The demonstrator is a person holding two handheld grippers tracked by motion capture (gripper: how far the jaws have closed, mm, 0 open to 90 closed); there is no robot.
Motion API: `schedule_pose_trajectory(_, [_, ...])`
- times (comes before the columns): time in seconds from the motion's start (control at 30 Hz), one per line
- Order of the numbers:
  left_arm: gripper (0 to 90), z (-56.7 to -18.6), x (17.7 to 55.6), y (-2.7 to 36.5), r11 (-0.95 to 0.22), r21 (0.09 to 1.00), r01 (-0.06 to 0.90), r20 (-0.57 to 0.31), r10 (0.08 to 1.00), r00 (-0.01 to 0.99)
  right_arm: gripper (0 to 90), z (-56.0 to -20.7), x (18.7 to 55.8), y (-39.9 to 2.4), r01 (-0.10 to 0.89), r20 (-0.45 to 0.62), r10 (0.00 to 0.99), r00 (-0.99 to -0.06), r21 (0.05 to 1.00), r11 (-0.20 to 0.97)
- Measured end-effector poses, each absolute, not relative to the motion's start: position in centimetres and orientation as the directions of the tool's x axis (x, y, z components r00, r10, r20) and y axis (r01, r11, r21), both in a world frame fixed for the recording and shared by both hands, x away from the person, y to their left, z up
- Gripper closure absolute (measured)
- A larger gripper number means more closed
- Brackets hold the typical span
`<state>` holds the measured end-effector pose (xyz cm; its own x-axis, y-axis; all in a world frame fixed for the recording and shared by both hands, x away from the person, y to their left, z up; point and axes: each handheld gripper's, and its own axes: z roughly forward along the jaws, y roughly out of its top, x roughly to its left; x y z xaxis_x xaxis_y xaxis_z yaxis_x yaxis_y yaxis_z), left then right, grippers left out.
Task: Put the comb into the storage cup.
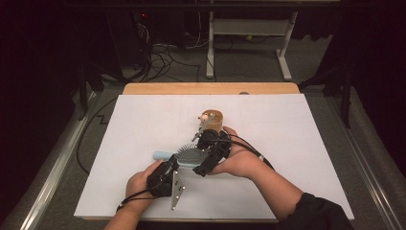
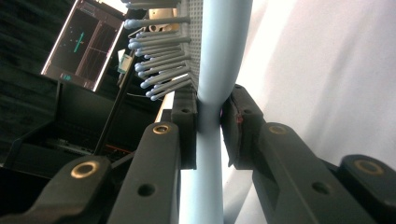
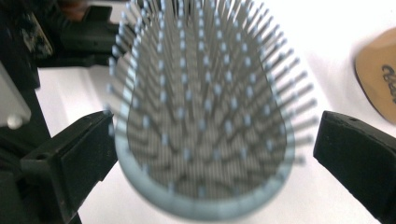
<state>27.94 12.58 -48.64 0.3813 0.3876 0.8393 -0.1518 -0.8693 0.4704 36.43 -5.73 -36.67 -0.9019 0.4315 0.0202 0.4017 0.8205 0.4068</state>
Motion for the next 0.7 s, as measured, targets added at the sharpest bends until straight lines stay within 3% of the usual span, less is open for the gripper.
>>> schedule_pose_trajectory(0.7, [77.0,-48.2,28.2,13.1,-0.852,0.509,-0.123,0.818,0.434,0.377,0.2,-37.4,36.2,-9.9,0.417,-0.049,0.460,-0.887,0.347,0.840])
